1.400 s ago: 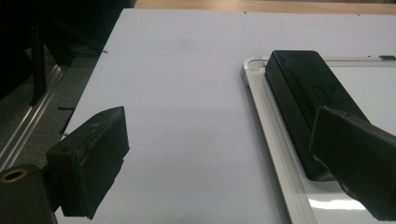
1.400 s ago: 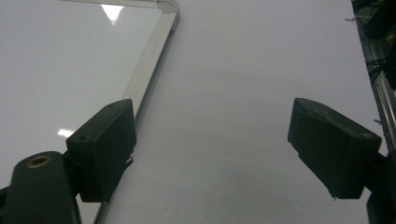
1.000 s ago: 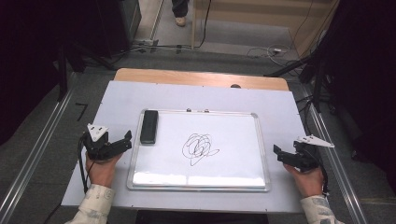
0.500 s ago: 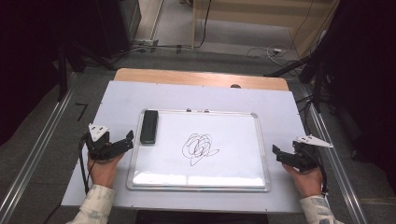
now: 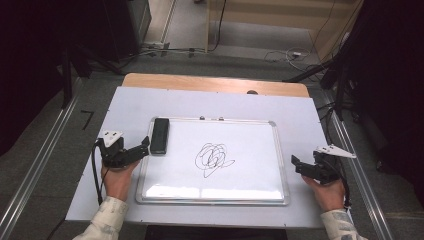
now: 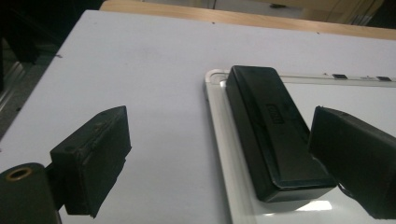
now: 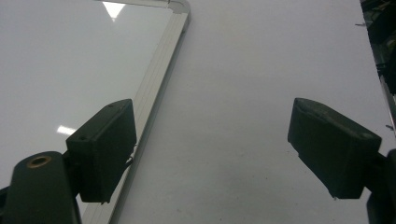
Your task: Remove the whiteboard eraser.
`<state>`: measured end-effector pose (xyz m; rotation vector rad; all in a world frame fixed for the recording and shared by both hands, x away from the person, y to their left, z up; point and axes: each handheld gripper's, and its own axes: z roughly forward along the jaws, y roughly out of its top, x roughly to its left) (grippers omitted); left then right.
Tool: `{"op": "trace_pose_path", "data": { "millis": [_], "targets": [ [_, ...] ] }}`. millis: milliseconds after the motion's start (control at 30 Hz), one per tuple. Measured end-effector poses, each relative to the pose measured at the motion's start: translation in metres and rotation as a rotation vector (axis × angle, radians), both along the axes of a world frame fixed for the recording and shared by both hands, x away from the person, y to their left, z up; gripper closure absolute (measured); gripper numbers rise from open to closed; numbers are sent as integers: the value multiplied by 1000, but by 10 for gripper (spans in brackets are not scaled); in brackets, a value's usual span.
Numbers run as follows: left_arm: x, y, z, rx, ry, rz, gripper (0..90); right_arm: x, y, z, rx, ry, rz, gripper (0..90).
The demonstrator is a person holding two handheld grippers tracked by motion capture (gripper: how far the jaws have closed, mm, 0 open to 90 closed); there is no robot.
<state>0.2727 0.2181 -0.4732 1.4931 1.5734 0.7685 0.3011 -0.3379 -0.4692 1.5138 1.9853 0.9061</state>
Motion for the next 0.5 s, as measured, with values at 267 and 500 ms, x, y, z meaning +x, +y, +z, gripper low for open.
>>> {"op": "trace_pose_path", "data": {
  "millis": [267, 500],
  "targets": [
    [15, -19, 0, 0, 8, -32, 89, 1, 3, -1, -8, 1, 7, 139],
    [35, -27, -3, -5, 34, -41, 125, 1, 4, -2, -7, 1, 9, 139]
  ]
}}
